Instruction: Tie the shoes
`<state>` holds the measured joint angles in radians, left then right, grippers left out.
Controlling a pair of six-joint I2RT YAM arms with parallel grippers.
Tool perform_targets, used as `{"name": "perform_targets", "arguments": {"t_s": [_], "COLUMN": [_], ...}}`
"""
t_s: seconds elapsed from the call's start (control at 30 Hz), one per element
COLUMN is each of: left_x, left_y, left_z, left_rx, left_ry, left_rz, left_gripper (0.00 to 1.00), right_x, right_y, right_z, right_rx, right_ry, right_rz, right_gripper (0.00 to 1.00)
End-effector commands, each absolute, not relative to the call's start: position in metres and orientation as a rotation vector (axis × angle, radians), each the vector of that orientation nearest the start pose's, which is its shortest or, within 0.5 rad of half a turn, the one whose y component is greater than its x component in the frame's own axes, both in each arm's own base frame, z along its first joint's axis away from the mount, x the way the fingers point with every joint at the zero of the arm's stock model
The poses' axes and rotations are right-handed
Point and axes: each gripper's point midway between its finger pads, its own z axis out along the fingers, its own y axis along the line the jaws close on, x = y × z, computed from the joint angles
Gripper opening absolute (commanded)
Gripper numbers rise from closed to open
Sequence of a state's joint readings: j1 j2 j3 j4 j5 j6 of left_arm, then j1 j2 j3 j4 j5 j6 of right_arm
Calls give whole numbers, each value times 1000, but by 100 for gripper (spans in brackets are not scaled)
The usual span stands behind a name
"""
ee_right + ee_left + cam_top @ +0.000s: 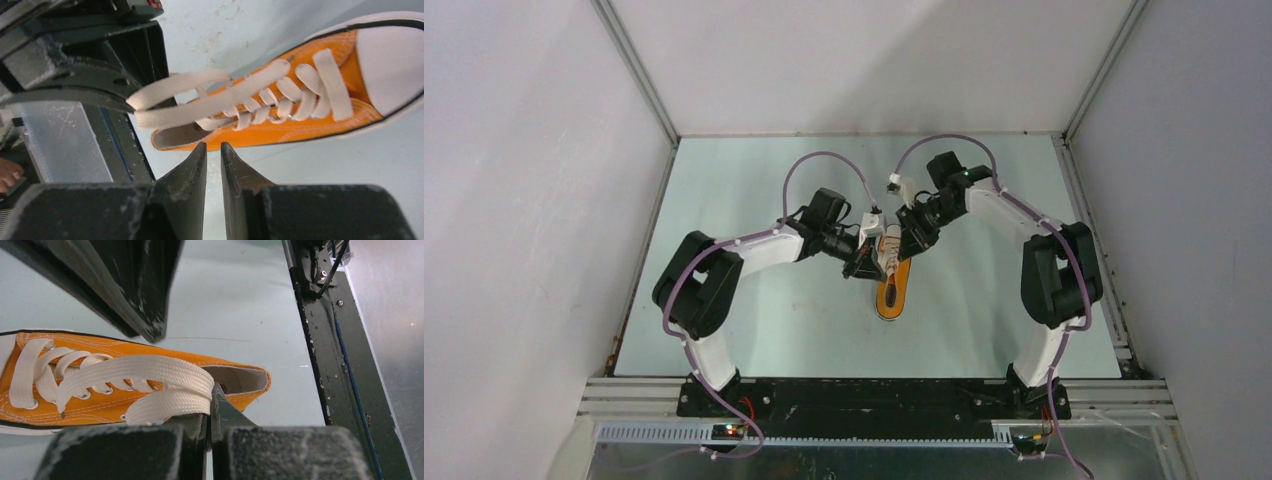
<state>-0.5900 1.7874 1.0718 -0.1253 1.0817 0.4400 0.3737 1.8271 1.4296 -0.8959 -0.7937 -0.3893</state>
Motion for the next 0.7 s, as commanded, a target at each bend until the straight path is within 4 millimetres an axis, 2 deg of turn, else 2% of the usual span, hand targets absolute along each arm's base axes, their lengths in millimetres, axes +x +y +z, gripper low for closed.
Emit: {"name": "perform_targets", "arguments": {"t_s": [0.0, 0.2, 0.4, 0.67], "left_x": [242, 244, 245, 247], "left_y": [-344, -344, -344, -351], "left_z": [117, 116, 113, 117], "left_rx": [1445, 1437, 1447, 1443], "left_ry": [1615, 1648, 1681, 1672], "left_rz": [-1390, -1370, -1329, -1316], "left_gripper": [0, 1, 17, 30], "right_x": [290, 304, 309, 300], "right_y": [259, 272, 278, 285], "right_z": [125, 134, 147, 139], "right_rx": [-1074, -915, -828, -835], "right_ry": [2378, 2373, 2355, 2384], "right_rz": [1243, 1344, 1406, 1400], "right_gripper": [20, 23, 33, 36]}}
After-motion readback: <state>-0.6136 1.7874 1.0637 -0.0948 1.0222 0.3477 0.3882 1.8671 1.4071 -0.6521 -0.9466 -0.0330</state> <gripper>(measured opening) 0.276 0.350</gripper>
